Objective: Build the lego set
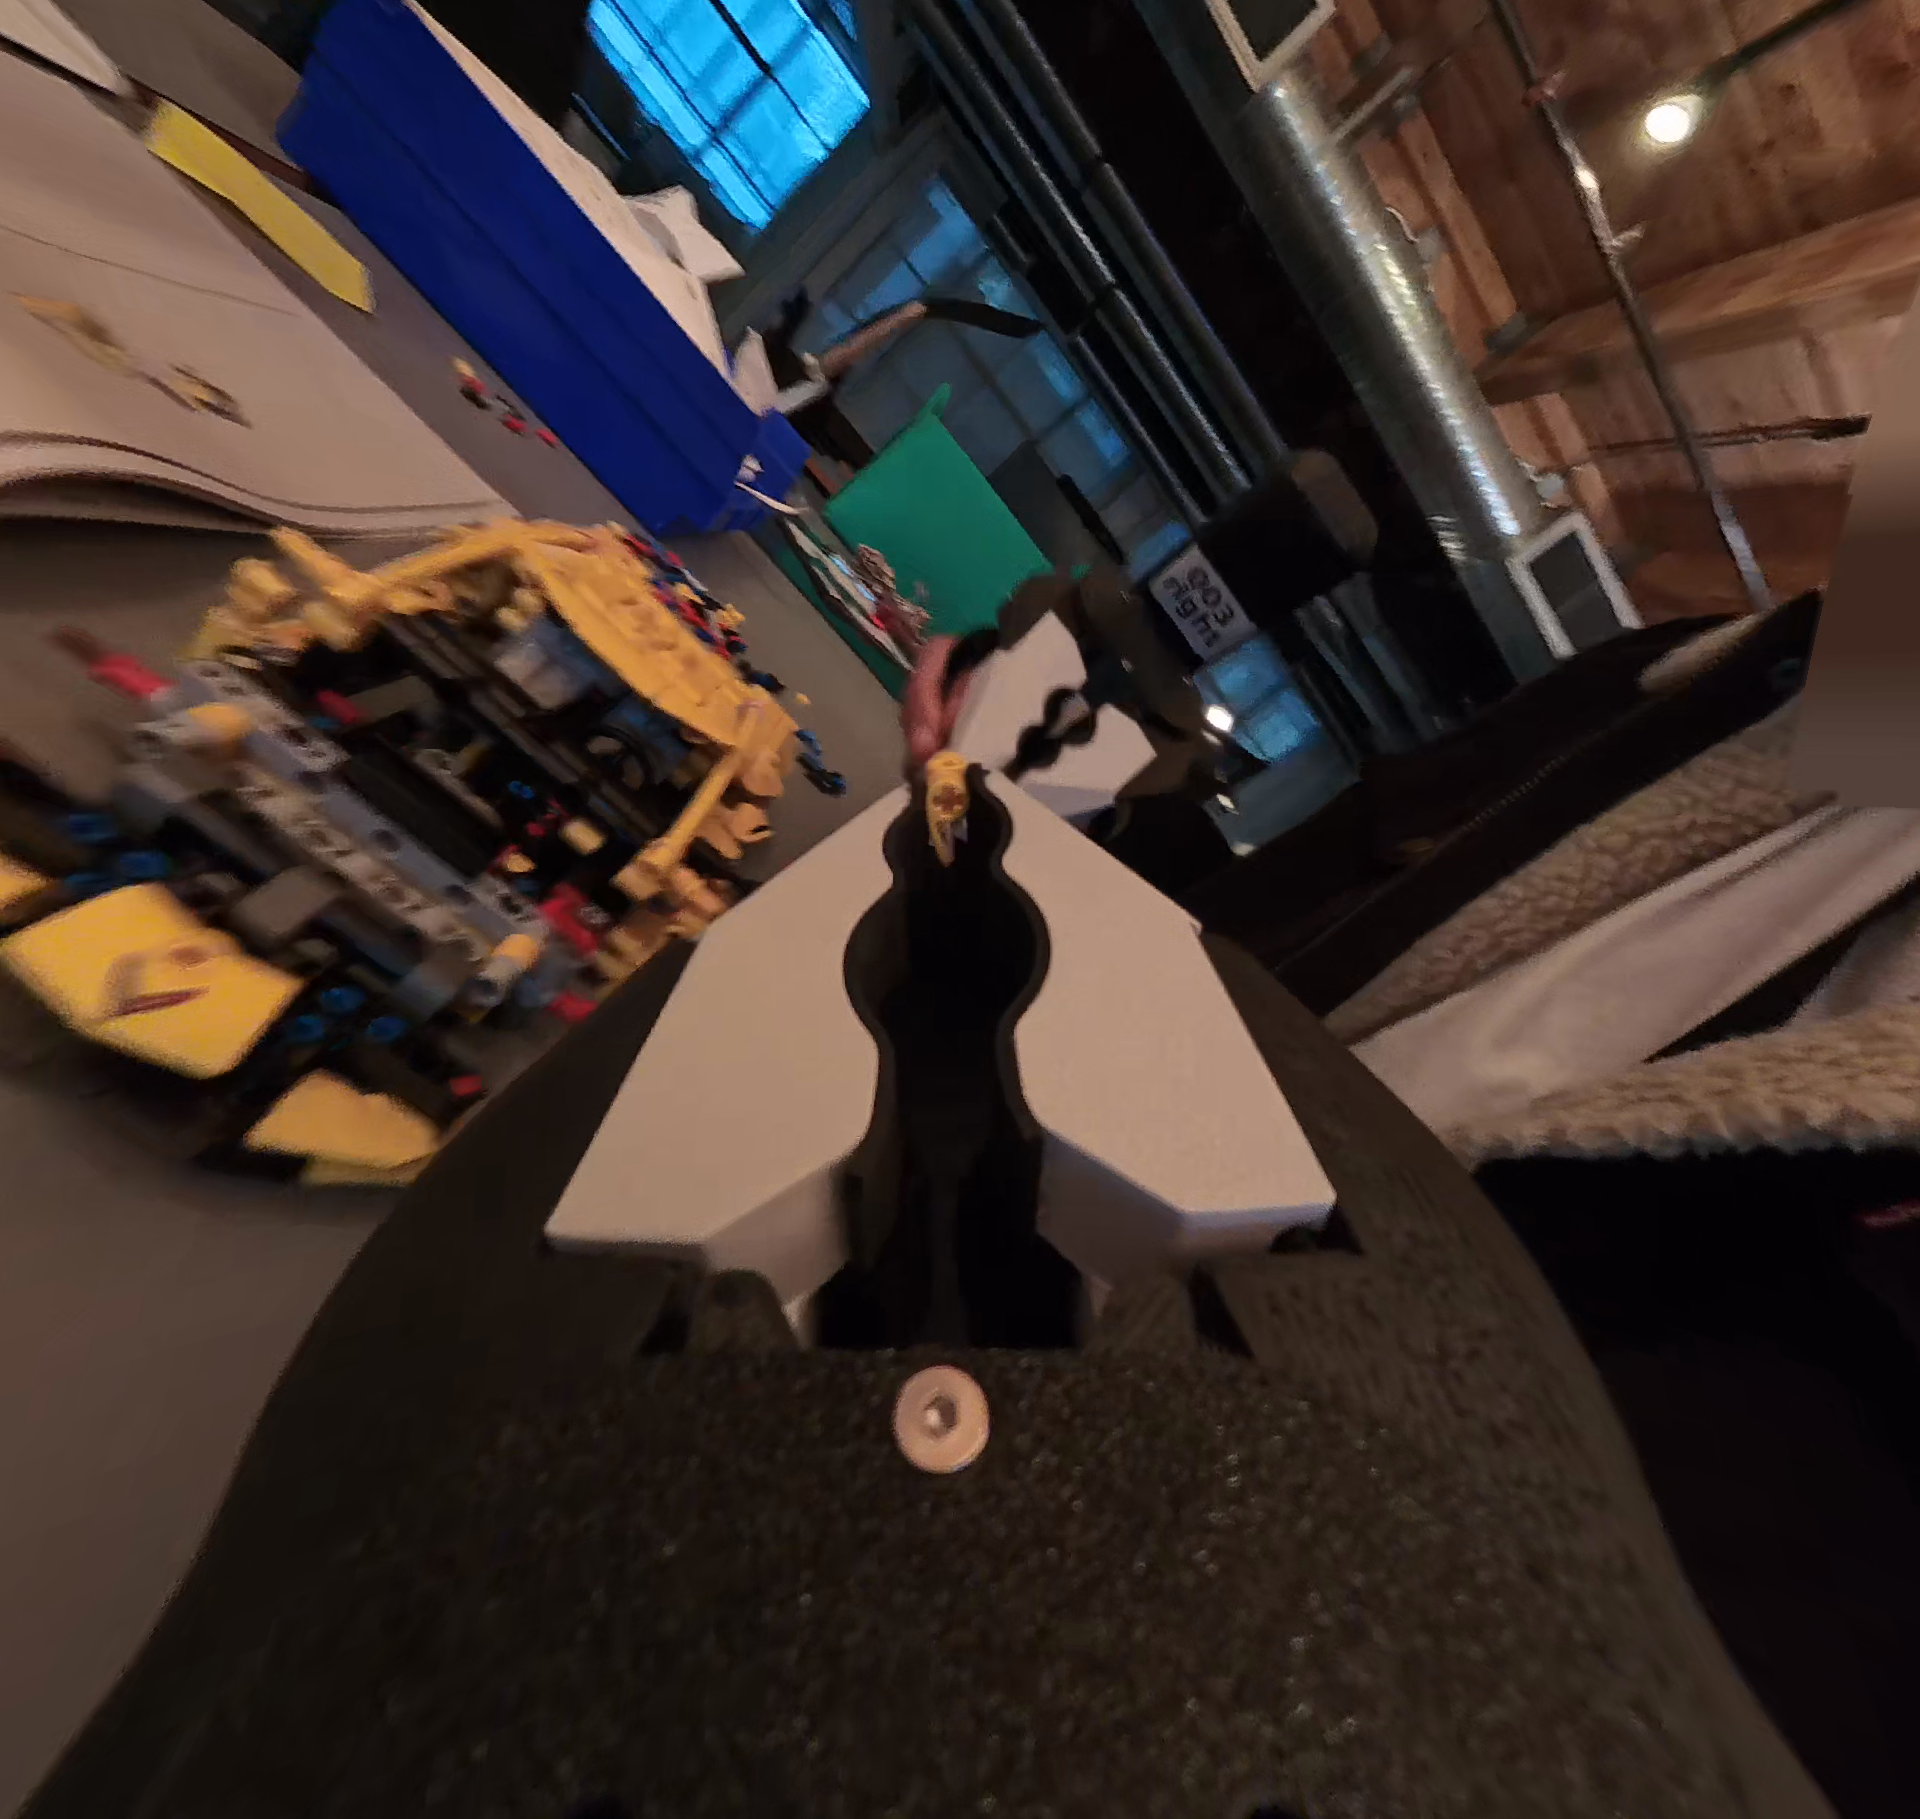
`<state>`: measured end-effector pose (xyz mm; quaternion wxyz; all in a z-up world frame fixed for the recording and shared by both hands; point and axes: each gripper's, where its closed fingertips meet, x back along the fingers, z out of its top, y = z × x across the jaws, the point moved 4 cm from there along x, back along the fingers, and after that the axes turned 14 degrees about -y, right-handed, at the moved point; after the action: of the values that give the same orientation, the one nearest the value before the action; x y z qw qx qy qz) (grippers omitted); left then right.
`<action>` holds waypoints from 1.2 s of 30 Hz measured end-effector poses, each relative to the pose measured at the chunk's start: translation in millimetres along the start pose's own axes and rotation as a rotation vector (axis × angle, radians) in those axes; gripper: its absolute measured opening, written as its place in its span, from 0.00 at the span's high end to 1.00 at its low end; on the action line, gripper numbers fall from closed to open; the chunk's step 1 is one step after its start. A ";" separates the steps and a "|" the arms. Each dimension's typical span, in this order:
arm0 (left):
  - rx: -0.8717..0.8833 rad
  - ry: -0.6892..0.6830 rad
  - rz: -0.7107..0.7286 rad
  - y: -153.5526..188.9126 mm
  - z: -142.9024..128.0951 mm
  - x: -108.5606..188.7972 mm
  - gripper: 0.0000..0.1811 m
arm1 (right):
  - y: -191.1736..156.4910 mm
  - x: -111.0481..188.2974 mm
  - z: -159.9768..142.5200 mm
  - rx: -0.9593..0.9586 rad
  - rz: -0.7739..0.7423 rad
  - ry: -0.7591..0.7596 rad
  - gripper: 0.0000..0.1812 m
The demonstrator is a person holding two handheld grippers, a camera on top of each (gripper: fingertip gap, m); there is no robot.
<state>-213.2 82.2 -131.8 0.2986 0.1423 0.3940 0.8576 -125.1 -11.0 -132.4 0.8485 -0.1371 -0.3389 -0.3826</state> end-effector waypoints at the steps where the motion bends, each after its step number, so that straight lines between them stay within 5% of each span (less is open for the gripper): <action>1: -0.013 0.017 0.055 -3.3 2.2 9.3 0.97 | -2.3 -1.7 -9.4 -0.031 0.015 -0.033 0.98; 4: -0.057 0.048 0.268 -17.4 6.7 43.3 0.97 | -8.8 -15.7 -19.8 -0.058 -0.001 -0.082 0.95; 9: -0.035 0.102 0.415 -31.4 6.8 83.2 0.97 | -8.4 -46.8 -8.4 -0.043 -0.062 -0.113 0.91; 16: -0.035 0.104 0.376 -29.9 7.2 77.8 0.97 | -4.3 -81.1 -6.0 0.019 -0.126 -0.274 0.88; 21: -0.057 0.094 0.361 -25.4 7.0 74.3 0.97 | 13.3 -86.0 -5.7 0.041 -0.142 -0.282 0.98; 24: -0.060 0.099 0.340 -22.8 7.6 73.9 0.97 | 19.6 -95.2 -0.1 0.022 -0.131 -0.313 0.80; 36: -0.083 0.110 0.311 -14.5 6.8 73.4 0.97 | 14.8 -123.7 15.3 0.134 -0.087 -0.458 0.85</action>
<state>-261.6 139.4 -137.8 0.1462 0.1418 0.3470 0.9155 -180.4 75.3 -204.9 0.7396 -0.1489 -0.5525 -0.3543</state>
